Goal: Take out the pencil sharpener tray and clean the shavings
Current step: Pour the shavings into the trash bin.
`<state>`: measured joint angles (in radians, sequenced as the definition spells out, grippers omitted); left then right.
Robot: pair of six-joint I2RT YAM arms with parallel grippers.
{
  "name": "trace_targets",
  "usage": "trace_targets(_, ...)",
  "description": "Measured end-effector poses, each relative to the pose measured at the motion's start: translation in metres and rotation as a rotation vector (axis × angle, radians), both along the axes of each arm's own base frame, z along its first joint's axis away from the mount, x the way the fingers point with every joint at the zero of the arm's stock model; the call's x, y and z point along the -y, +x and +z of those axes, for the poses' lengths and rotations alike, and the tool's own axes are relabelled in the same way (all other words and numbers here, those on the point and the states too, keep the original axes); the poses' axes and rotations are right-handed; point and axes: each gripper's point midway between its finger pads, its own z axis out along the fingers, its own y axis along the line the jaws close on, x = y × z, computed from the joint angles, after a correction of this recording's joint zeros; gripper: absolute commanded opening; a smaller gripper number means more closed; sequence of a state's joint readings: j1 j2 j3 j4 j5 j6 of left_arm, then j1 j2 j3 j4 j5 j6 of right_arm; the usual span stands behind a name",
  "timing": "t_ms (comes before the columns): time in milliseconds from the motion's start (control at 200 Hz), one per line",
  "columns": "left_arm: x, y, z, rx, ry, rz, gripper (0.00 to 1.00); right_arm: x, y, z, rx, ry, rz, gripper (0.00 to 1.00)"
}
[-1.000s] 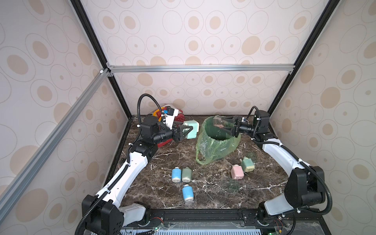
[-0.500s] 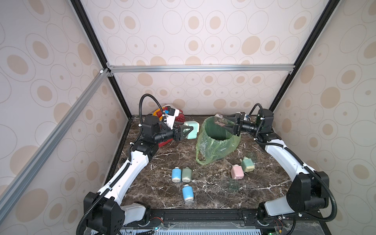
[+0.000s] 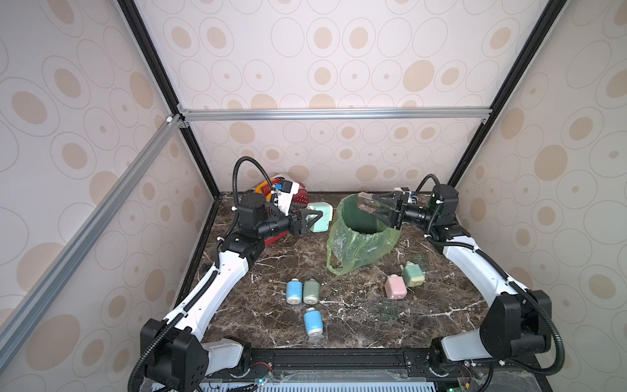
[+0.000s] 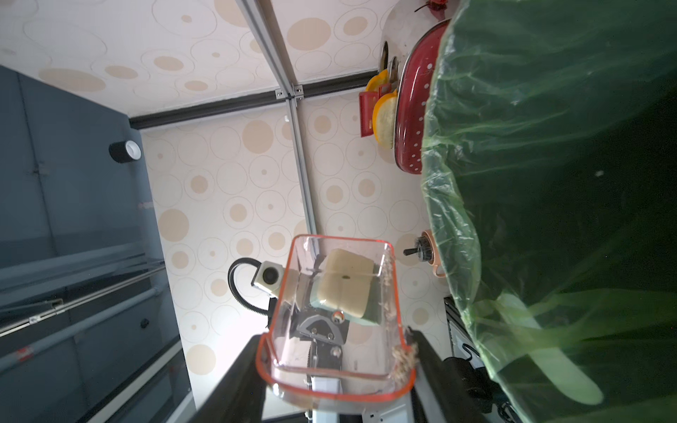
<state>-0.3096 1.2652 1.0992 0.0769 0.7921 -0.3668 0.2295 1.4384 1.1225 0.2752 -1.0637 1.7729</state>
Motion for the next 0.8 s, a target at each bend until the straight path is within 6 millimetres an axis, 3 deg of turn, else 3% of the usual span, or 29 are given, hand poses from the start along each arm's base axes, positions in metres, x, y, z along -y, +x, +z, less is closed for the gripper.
trace_targets(220, 0.002, 0.002, -0.003, -0.008, 0.0, -0.008, 0.0, -0.001, -0.005, -0.013, -0.006, -0.015, 0.055, 0.0)
trace_targets(325, 0.005, 0.005, -0.004, -0.017, 0.002, -0.023, 0.0, -0.001, -0.001, -0.035, -0.098, 0.006, 0.069, 0.0)
trace_targets(461, 0.006, 0.005, -0.004, -0.019, 0.001, -0.035, 0.0, 0.005, -0.002, -0.02, -0.058, -0.065, 0.054, 0.0)
trace_targets(546, 0.006, 0.004, -0.004, -0.017, 0.002, -0.037, 0.0, 0.01, -0.014, -0.002, 0.035, -0.09, 0.048, 0.0)
trace_targets(606, 0.006, 0.004, -0.004, -0.012, 0.006, -0.036, 0.0, 0.012, -0.023, -0.002, 0.068, -0.092, 0.044, 0.0)
trace_targets(701, 0.005, 0.001, -0.004, -0.01, 0.014, -0.039, 0.0, 0.013, -0.024, -0.016, 0.063, -0.108, 0.031, 0.0)
trace_targets(801, 0.005, -0.009, -0.001, -0.012, 0.024, -0.043, 0.0, 0.012, -0.021, -0.045, 0.027, -0.133, 0.004, 0.0)
